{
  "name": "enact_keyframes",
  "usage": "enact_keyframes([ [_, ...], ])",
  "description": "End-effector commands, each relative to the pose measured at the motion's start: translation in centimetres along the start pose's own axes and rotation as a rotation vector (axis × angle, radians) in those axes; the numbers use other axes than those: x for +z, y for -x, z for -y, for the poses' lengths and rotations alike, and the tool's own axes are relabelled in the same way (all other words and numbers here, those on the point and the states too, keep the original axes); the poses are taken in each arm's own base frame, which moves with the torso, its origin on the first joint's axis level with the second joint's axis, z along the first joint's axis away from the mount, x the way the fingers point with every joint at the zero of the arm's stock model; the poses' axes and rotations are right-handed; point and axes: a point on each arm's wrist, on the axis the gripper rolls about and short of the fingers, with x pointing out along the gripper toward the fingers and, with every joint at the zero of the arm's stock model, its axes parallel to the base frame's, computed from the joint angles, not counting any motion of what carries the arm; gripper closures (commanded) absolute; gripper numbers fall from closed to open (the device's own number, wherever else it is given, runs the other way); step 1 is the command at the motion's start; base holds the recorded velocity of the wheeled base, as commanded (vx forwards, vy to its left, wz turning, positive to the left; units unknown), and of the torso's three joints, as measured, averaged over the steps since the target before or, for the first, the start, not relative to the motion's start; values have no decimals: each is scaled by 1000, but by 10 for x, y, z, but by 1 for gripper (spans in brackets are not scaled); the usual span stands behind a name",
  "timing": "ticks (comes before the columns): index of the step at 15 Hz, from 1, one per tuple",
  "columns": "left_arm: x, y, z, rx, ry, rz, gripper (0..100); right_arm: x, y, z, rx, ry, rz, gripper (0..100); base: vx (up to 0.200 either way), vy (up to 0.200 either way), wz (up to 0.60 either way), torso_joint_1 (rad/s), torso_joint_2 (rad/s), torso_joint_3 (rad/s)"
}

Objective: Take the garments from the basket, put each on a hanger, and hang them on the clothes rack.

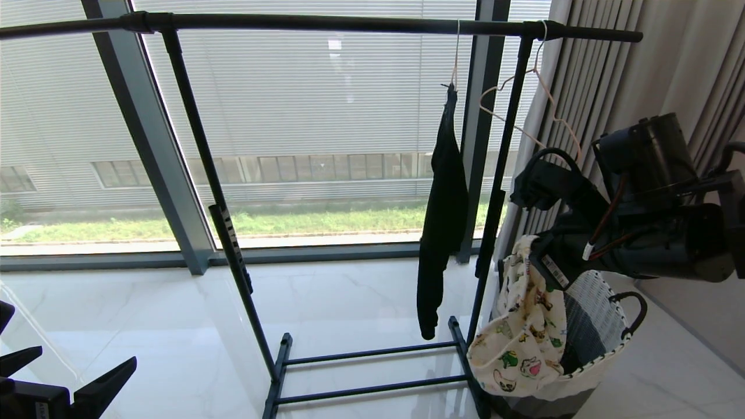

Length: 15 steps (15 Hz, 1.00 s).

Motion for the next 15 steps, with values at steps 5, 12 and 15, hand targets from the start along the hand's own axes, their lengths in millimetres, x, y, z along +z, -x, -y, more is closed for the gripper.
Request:
enact_keyframes([
  [5, -9, 4, 5, -45, -35, 9, 0, 22, 19, -10, 40, 23, 83, 100, -160, 0, 0, -1, 3, 1],
  [12, 11, 21, 35, -491, -79, 222, 0, 23, 34, -8, 43, -8, 124, 100, 0, 0, 0, 0, 0, 0],
  [15, 74, 22, 65, -673, -13, 256, 0, 24, 40, -7, 44, -12, 142, 100, 0, 0, 0, 0, 0, 0],
])
